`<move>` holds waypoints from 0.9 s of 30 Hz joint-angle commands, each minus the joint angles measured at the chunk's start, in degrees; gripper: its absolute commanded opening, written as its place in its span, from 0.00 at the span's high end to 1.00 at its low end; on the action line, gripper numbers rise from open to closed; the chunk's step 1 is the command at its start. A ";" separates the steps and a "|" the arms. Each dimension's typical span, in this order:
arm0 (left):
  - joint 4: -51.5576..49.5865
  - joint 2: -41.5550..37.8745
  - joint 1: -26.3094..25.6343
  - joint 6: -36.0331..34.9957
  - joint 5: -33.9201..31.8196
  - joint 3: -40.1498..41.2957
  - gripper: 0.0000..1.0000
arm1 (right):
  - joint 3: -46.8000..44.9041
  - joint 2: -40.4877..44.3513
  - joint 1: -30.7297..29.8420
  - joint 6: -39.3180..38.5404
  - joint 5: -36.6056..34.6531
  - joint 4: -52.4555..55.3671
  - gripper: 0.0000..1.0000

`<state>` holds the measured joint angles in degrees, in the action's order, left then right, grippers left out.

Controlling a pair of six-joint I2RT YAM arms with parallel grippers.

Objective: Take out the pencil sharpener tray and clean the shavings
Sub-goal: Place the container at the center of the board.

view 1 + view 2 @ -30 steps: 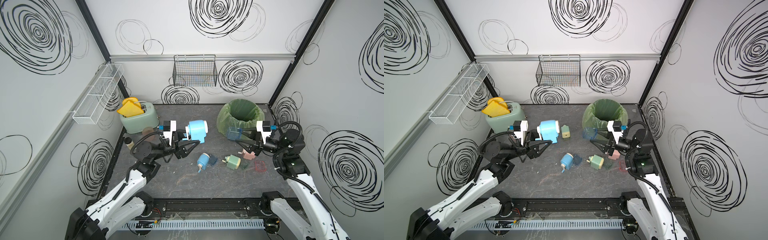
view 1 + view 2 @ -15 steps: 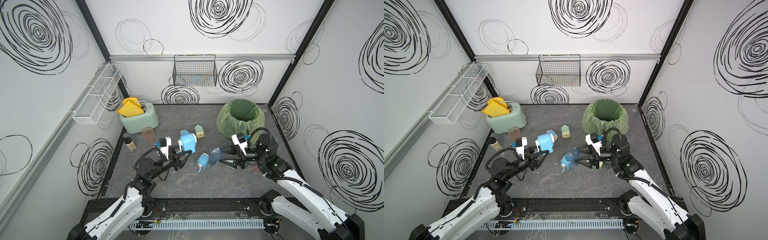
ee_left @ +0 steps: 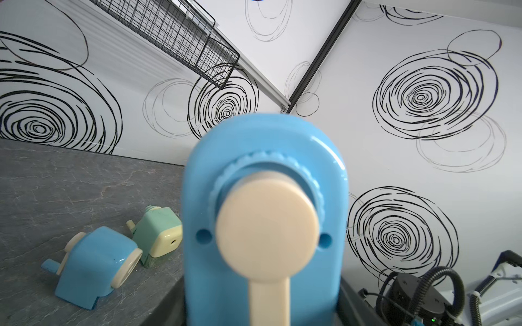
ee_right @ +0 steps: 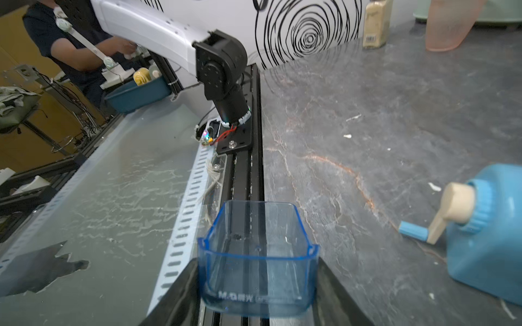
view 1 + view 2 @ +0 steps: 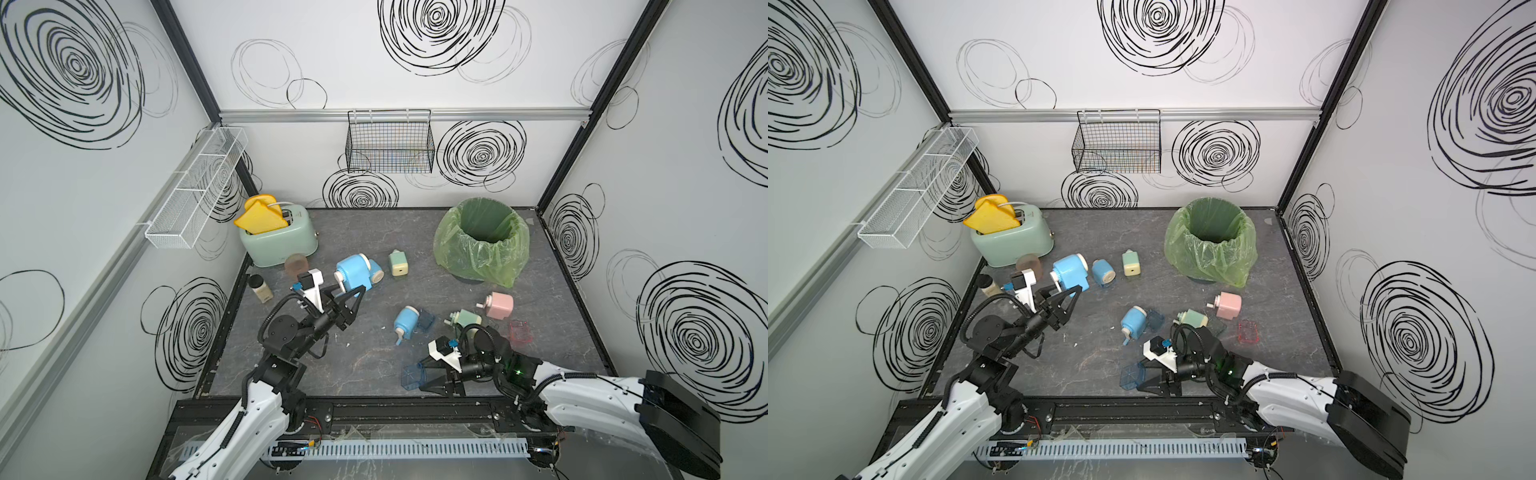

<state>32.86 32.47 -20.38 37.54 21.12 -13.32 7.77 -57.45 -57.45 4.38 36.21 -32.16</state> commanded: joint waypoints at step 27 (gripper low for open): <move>3.04 -0.47 -0.37 -0.08 -0.38 -0.13 0.74 | -3.10 -14.28 -0.36 -6.22 -15.77 -8.53 0.51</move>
<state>32.86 32.47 -20.51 37.50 21.10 -13.28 5.58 -73.76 -58.37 0.05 20.27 -43.40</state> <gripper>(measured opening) 0.622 0.559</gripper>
